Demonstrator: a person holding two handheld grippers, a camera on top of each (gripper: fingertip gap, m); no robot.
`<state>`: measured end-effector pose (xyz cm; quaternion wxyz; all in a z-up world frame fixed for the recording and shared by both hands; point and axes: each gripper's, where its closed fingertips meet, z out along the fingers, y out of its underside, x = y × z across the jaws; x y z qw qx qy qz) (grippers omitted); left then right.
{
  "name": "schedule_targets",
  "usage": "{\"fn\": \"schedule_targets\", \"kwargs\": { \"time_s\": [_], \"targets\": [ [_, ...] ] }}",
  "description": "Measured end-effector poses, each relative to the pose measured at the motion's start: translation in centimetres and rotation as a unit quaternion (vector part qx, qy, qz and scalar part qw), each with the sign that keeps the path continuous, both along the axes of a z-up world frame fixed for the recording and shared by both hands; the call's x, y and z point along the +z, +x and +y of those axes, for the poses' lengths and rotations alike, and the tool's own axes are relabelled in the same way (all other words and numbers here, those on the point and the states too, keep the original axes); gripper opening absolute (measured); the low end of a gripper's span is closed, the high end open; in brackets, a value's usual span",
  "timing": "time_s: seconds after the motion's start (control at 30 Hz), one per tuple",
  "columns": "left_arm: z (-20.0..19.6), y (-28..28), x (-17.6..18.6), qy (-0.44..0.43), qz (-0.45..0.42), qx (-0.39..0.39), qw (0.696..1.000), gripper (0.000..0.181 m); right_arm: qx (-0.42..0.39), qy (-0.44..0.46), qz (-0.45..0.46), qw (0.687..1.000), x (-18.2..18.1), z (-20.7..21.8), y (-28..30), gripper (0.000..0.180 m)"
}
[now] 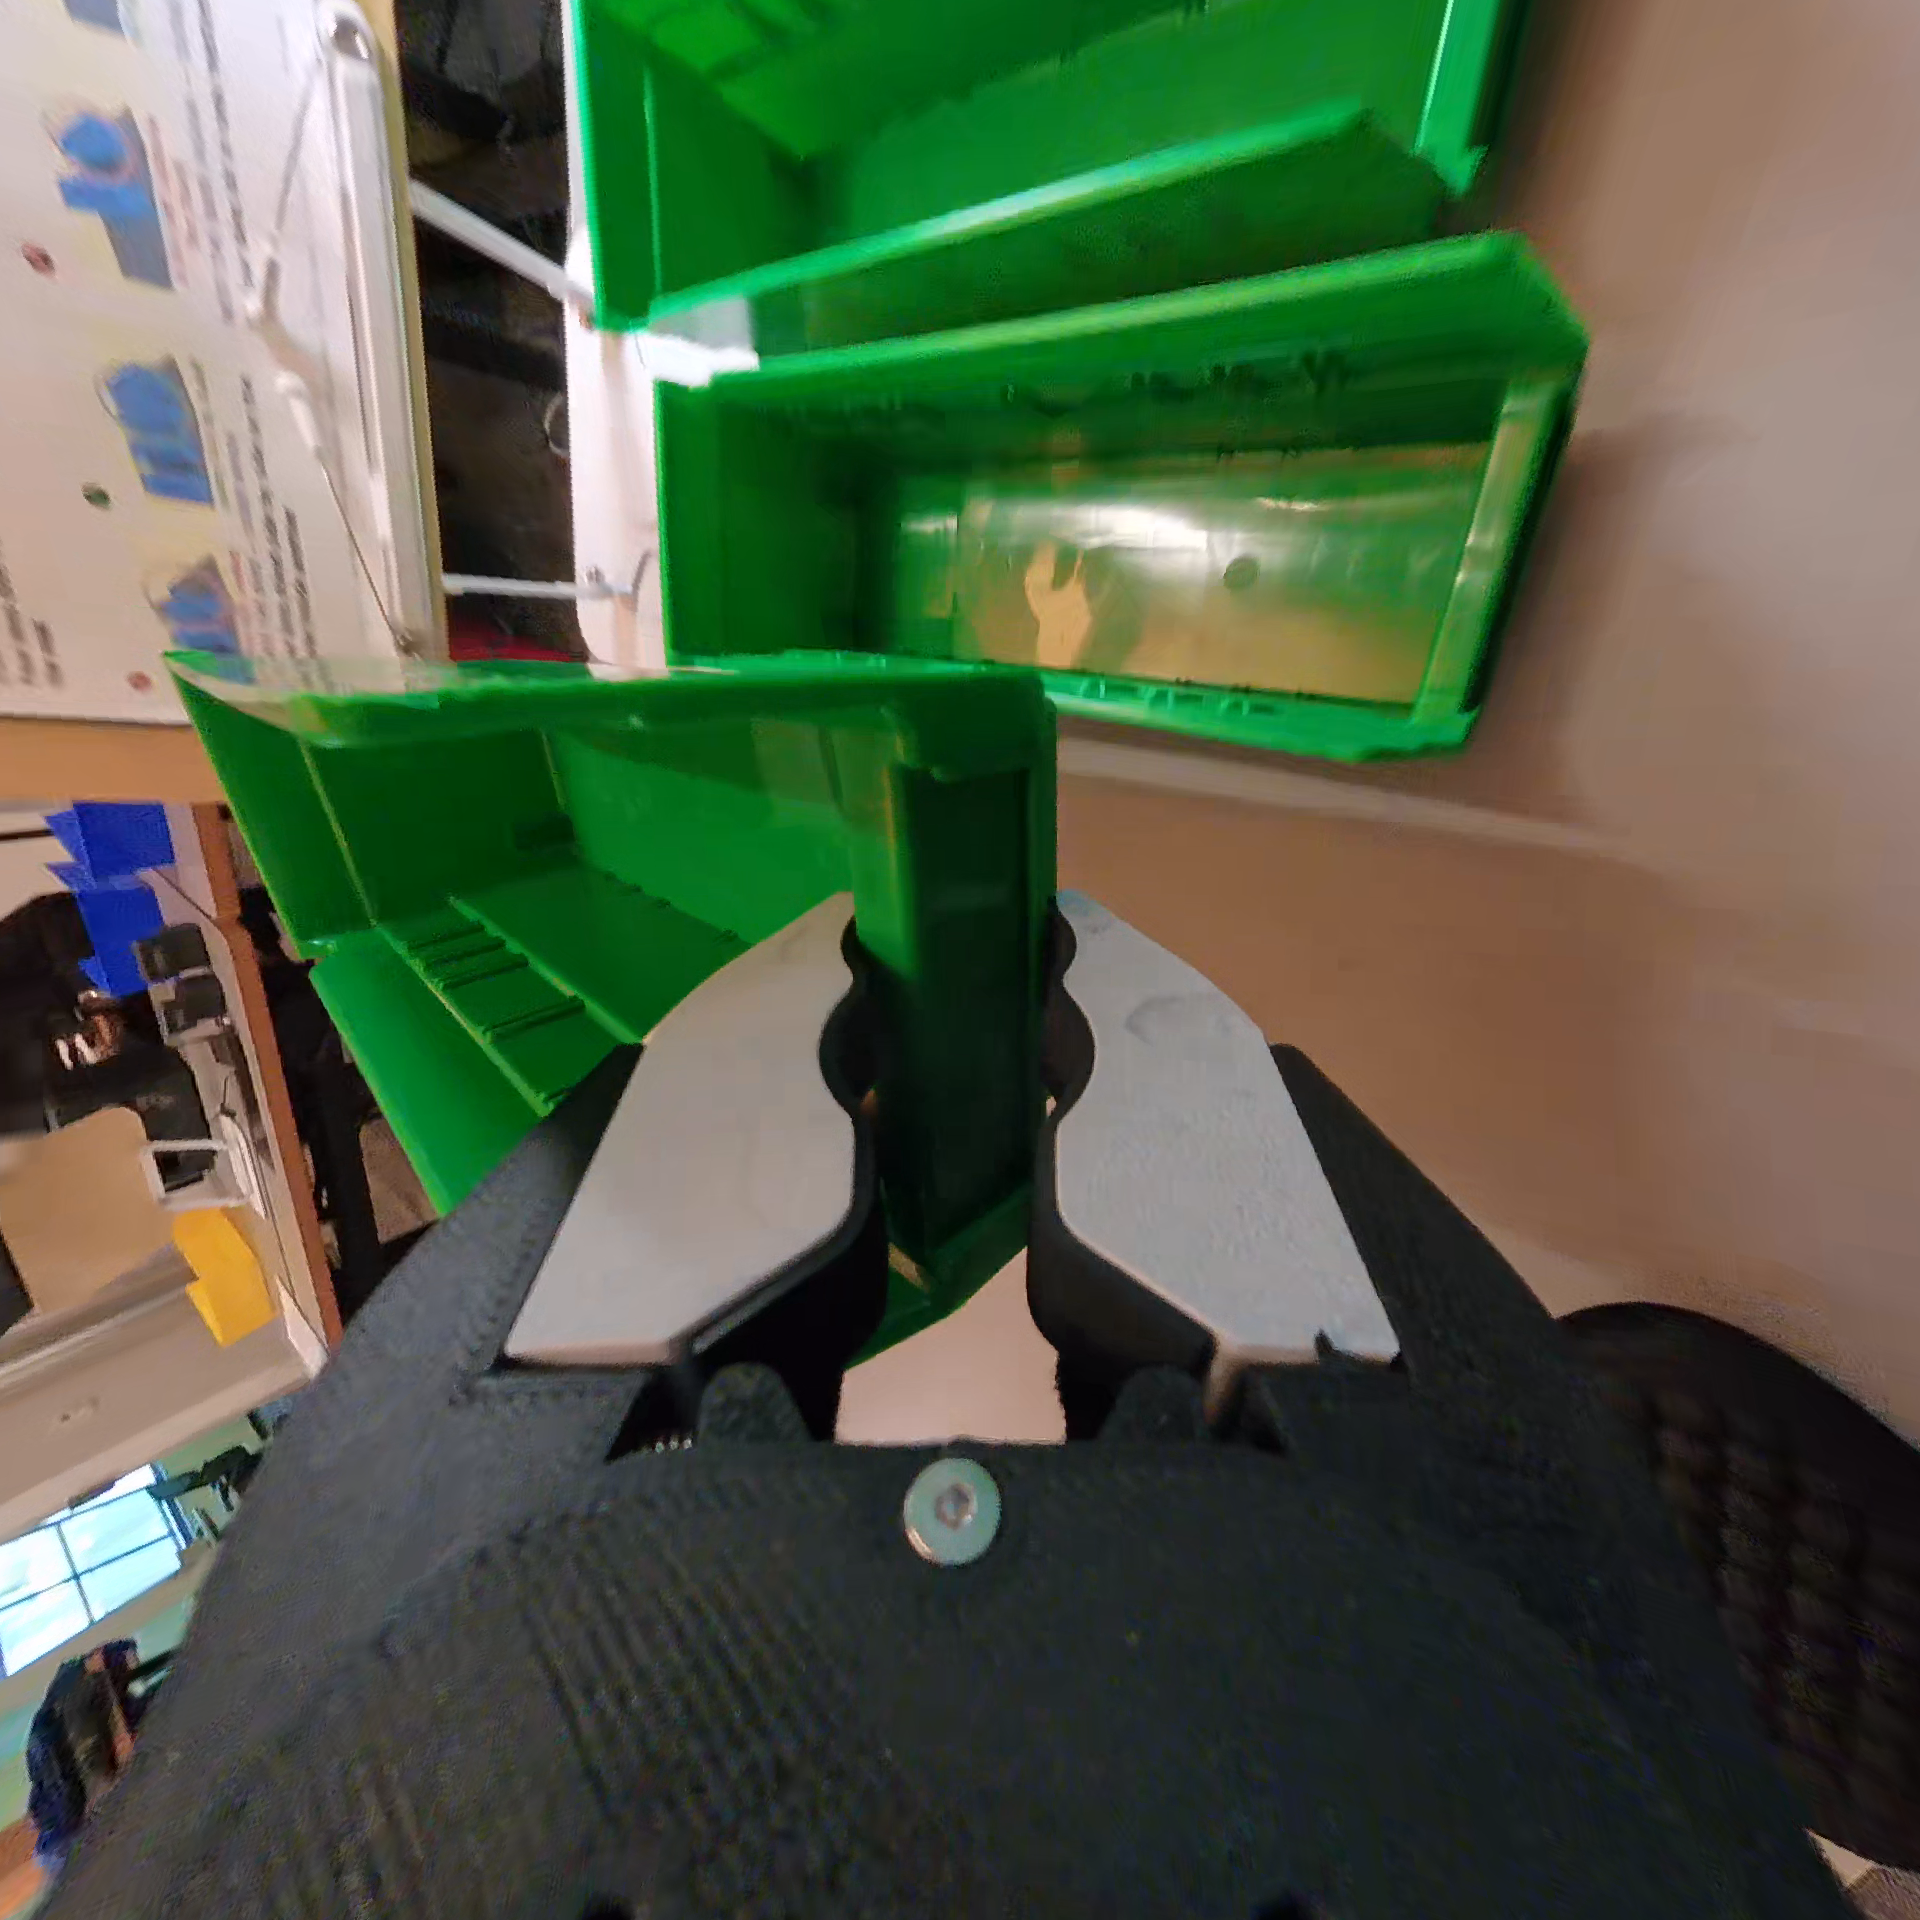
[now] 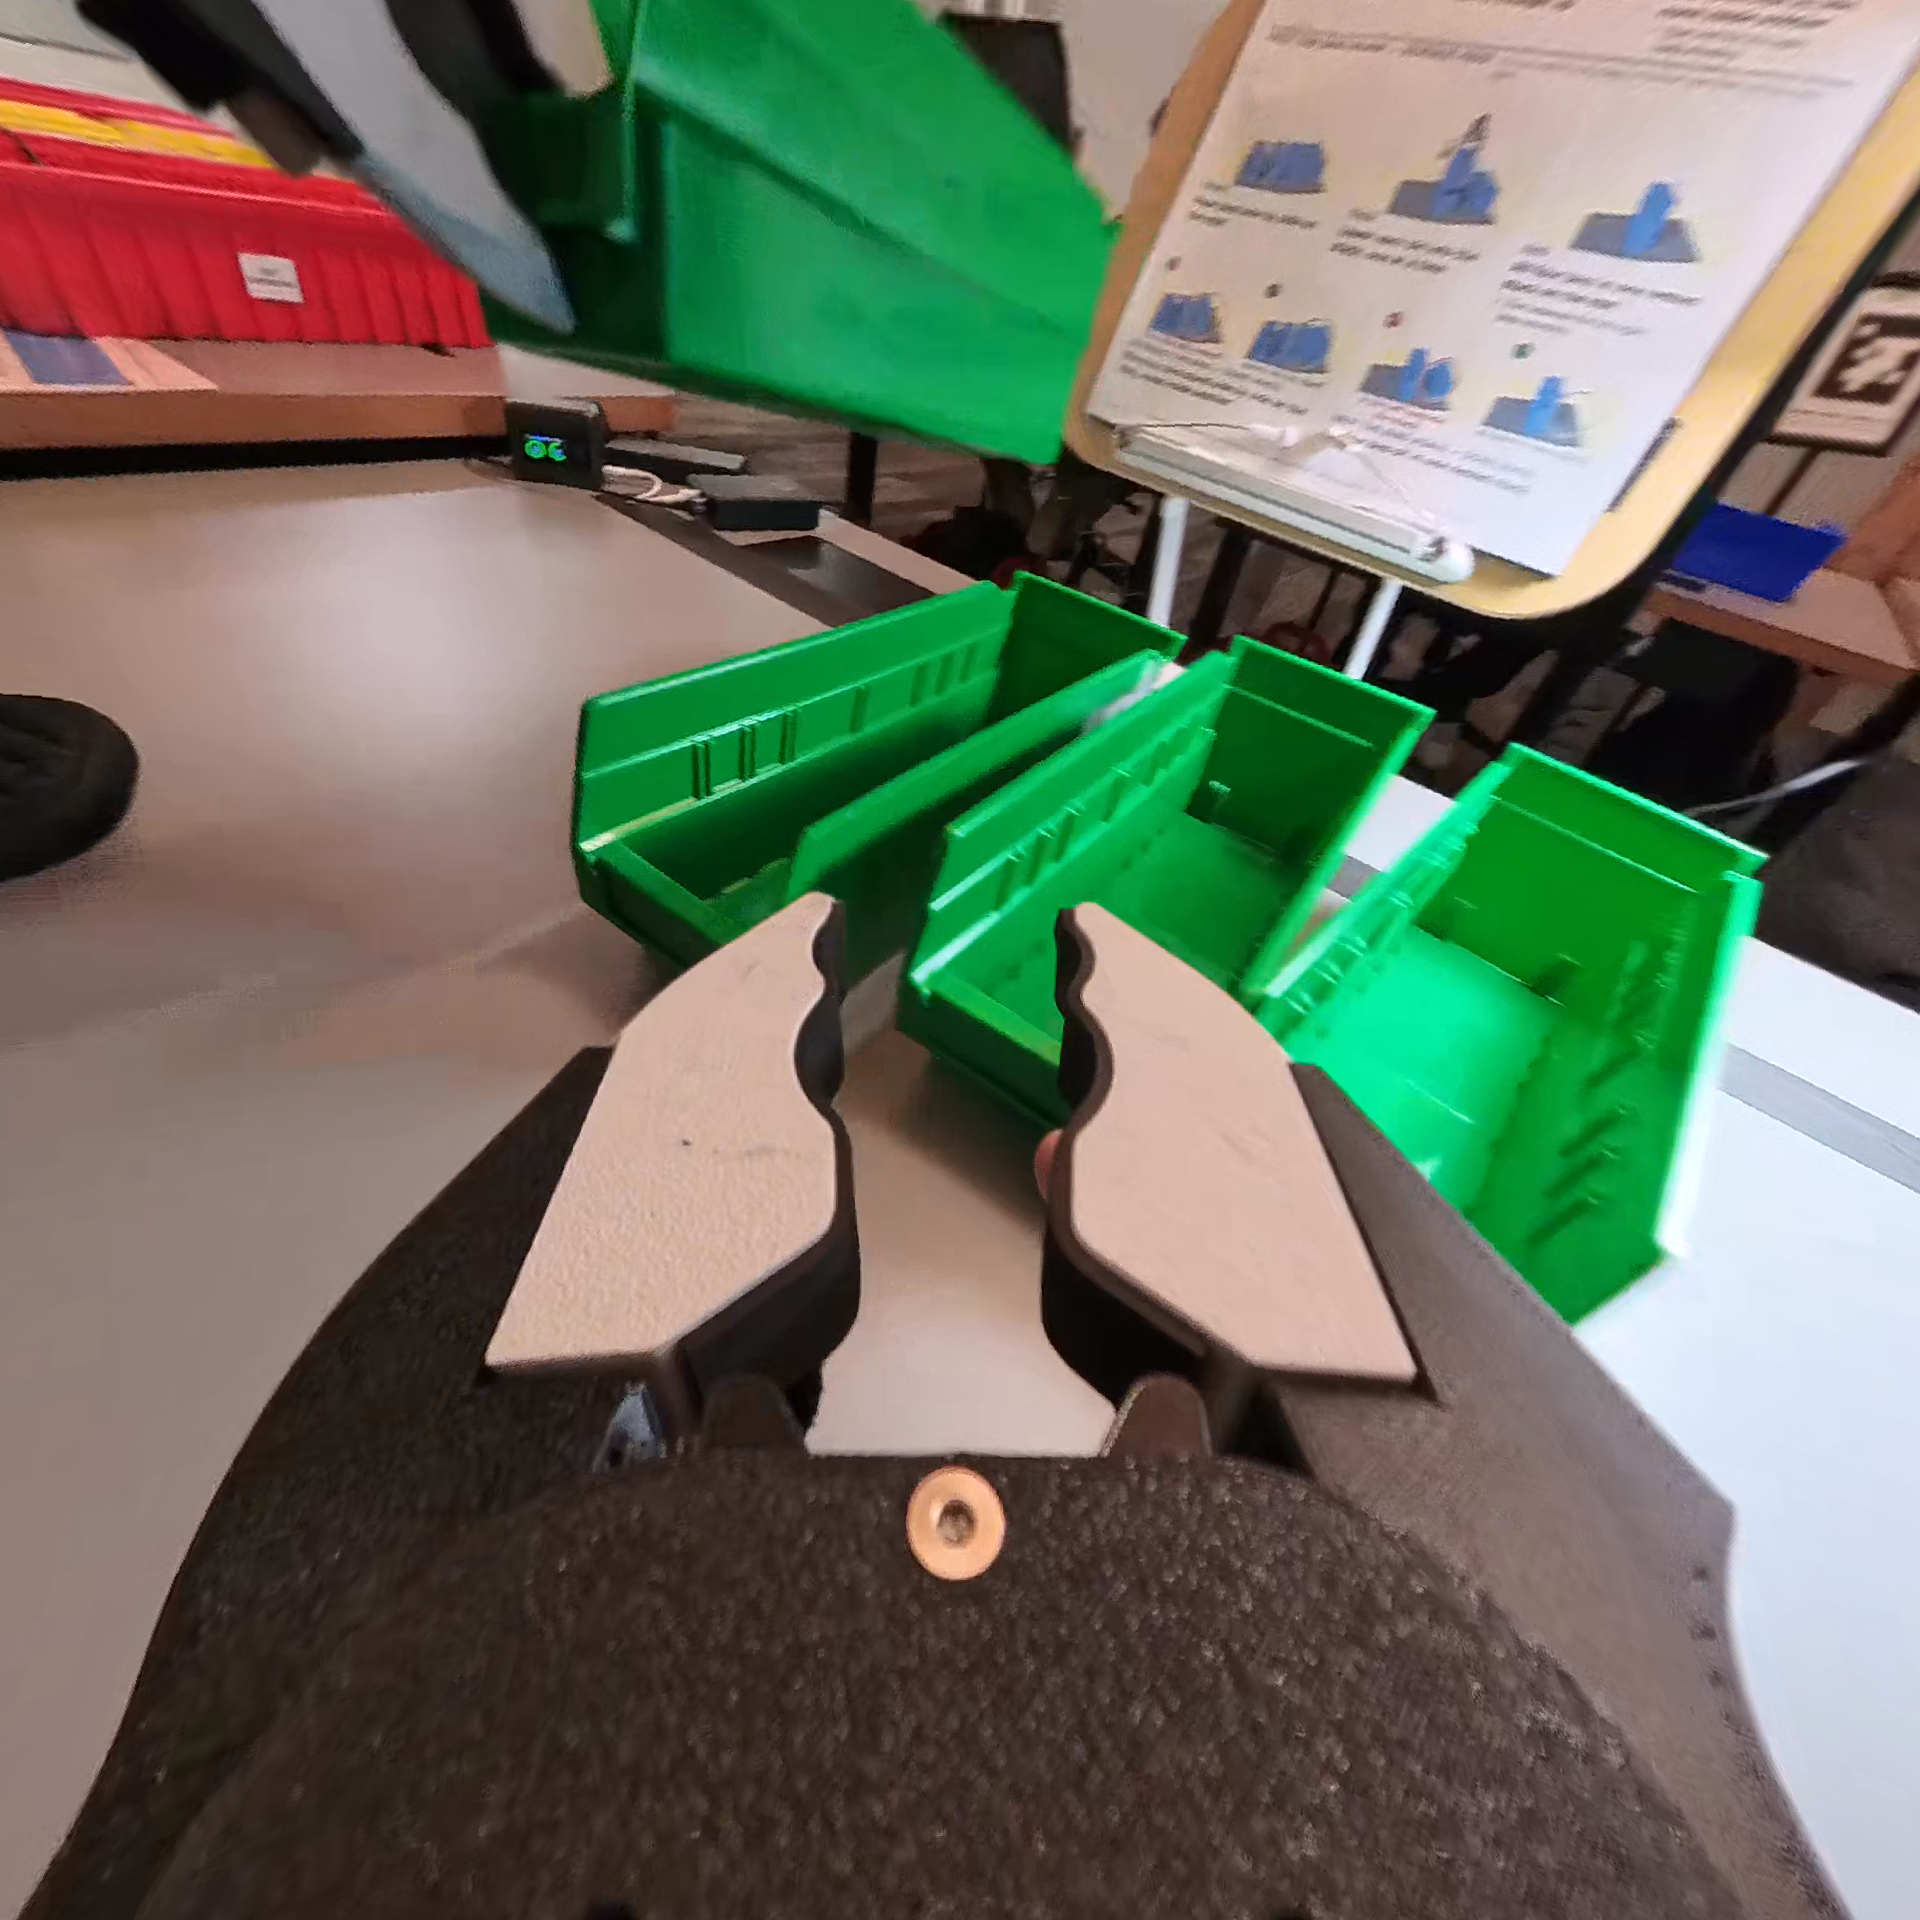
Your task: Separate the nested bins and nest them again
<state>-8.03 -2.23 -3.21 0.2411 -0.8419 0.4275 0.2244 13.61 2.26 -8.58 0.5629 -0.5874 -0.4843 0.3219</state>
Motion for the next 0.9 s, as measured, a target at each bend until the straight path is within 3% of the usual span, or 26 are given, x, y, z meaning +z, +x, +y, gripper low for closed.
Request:
{"fn": "schedule_targets", "kwargs": {
  "time_s": [0.27,0.37,0.63,0.77,0.9],
  "targets": [
    [-1.7,-4.6,-11.0,-0.024,-0.03,0.019,0.999,0.029,-0.051,-0.045,0.023,0.997,-3.2,2.0,5.6,0.04],
    [-1.9,-6.1,-14.1,-0.009,0.004,0.006,1.0,0.029,-0.061,-0.057,0.029,0.996,-4.1,2.8,6.0,0.04],
    [-3.6,-6.7,-17.5,0.002,0.042,-0.015,0.999,0.029,-0.063,-0.067,0.035,0.995,-4.7,3.3,5.7,0.039],
    [-5.0,-6.1,-19.0,-0.034,0.047,-0.021,0.998,0.029,-0.066,-0.064,0.042,0.995,-4.6,3.3,5.9,0.038],
    [-4.9,-5.9,-19.1,-0.039,0.051,-0.021,0.998,0.029,-0.064,-0.075,0.042,0.994,-4.8,3.4,5.8,0.038]
  ]
}}
